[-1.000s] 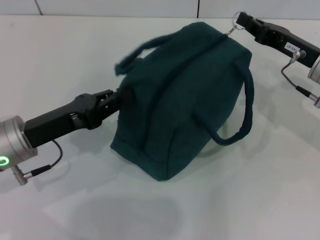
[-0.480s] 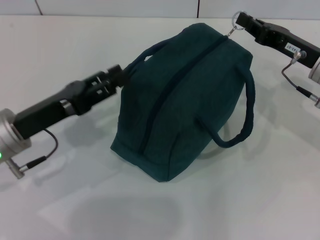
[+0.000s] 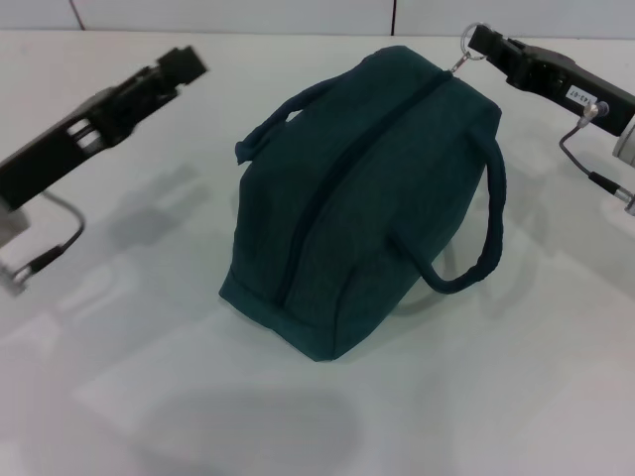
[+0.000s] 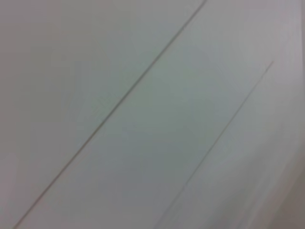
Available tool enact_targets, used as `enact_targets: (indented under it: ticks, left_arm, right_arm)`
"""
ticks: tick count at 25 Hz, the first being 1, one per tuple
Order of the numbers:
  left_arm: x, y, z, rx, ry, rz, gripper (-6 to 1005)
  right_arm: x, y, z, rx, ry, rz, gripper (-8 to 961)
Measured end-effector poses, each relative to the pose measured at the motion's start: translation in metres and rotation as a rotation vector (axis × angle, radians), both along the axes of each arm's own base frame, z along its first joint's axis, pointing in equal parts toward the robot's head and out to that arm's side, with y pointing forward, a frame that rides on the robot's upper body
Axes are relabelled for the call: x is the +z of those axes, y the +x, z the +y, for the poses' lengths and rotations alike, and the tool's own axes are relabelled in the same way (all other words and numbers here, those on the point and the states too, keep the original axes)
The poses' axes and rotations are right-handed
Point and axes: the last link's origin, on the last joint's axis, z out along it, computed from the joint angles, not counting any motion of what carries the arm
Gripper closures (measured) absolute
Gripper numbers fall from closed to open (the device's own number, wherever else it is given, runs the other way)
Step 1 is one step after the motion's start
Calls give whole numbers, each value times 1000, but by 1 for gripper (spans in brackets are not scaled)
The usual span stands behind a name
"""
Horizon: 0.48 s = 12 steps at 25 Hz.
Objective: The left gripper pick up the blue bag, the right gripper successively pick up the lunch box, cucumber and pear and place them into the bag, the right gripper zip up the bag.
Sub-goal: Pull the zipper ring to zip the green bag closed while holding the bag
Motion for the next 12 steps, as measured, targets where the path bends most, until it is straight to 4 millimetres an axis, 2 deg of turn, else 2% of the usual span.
enact_targets:
  ticks: [5, 12]
  left_arm:
    - [-19, 28, 37, -28, -134, 103, 266]
    - [-43, 64, 60, -113, -278, 211, 275]
  right_arm:
    - [0, 0, -1, 5, 1, -2, 866]
    - [0, -1, -2, 11, 4, 3, 864]
